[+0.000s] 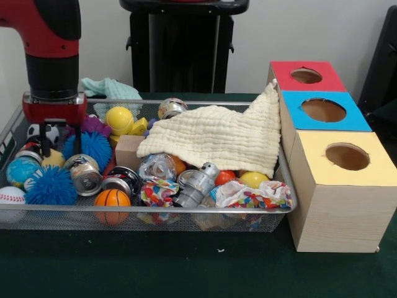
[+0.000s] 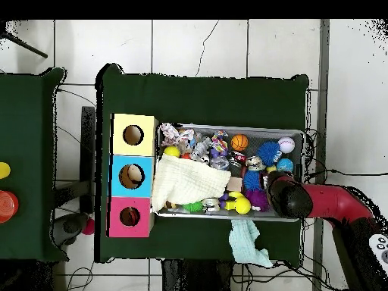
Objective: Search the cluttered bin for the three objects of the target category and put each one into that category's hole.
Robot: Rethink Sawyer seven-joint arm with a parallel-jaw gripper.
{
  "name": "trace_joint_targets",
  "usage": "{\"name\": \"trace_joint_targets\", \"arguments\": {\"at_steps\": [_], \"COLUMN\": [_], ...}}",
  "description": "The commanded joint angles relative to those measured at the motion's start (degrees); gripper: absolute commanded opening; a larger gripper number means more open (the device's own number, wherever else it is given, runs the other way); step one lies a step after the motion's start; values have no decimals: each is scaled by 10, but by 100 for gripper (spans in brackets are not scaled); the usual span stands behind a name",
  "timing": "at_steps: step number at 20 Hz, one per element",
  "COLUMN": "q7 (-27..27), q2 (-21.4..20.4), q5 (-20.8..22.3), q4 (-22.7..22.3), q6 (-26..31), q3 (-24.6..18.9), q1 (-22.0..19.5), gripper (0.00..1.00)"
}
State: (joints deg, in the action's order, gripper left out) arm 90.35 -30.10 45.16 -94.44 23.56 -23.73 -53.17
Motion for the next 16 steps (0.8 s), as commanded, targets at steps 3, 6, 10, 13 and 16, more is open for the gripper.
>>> {"name": "trace_joint_targets", "arguments": {"at_steps": [3, 6, 10, 13, 16], "q7": [-69, -77, -88, -94, -102], "q2": [14, 9, 7, 5, 8], "q5": [25, 25, 28, 30, 28], "q4": [-7, -5, -3, -2, 3], "q6": [44, 49, 55, 57, 59], "q3": [-14, -14, -14, -13, -17], "q1": [20, 21, 21, 21, 14], "gripper": [100, 100, 100, 100, 100]}}
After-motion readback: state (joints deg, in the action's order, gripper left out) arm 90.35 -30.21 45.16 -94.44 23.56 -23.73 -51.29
